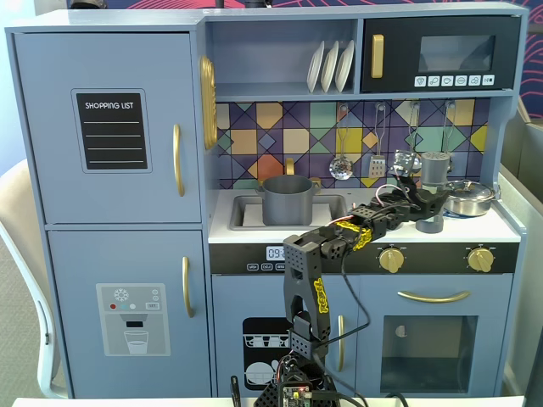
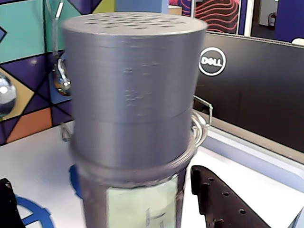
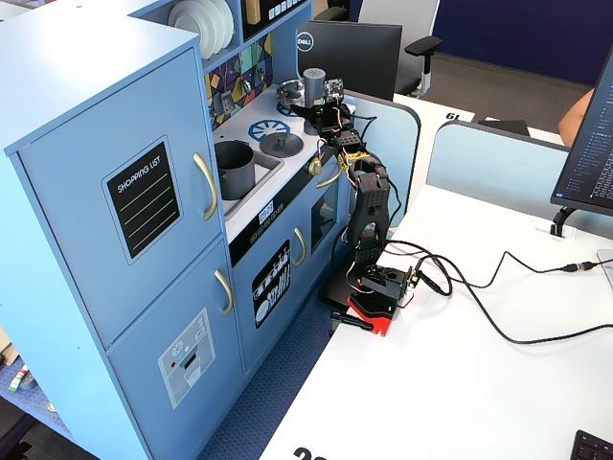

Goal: Put salt in the gray recipient

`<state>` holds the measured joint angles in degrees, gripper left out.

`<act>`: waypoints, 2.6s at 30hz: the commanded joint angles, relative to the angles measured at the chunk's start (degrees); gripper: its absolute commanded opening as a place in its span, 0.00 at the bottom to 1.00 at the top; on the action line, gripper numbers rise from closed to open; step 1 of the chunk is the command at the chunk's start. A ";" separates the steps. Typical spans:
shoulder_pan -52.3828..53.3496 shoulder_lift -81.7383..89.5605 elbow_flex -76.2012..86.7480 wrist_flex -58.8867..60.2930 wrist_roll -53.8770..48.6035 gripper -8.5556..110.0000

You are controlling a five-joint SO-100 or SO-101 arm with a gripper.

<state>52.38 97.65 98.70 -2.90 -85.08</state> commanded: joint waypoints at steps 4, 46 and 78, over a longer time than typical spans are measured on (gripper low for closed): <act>-1.05 -2.72 -8.35 -1.23 -1.23 0.50; -6.15 -0.62 -19.60 3.60 2.90 0.07; -48.16 19.25 -24.52 33.57 48.16 0.07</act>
<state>7.73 114.43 76.11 30.59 -43.33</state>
